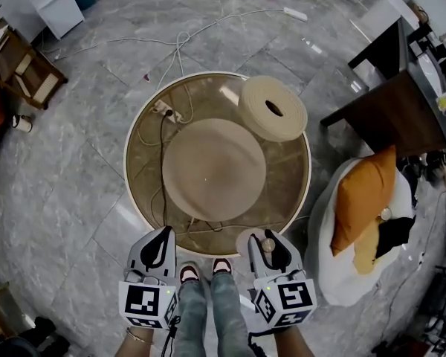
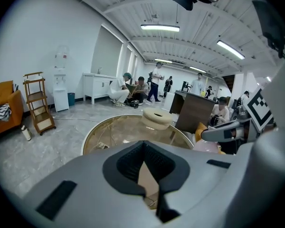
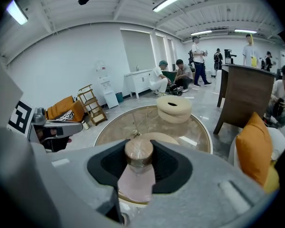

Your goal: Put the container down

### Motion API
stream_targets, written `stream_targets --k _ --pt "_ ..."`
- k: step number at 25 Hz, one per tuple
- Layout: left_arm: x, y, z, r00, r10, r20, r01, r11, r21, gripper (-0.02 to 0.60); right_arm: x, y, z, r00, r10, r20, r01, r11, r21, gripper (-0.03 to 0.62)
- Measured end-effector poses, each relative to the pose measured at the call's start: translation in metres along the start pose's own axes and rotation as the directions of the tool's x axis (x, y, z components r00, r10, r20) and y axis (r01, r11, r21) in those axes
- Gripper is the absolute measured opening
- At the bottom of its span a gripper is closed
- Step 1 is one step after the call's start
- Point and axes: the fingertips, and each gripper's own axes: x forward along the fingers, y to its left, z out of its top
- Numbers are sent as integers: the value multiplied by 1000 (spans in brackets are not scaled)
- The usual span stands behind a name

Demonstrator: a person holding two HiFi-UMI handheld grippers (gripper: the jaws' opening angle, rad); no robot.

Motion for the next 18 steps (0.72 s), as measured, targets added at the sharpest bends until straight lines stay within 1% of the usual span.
stream_targets --k 9,18 --pt "3 -5 -14 1000 -3 -2 3 1000 -30 -4 12 2 -13 999 24 -28 -25 999 -36 133" --pt "-6 13 -42 999 40 -26 -41 997 -63 -4 37 7 -38 997 33 -66 -37 998 -53 133"
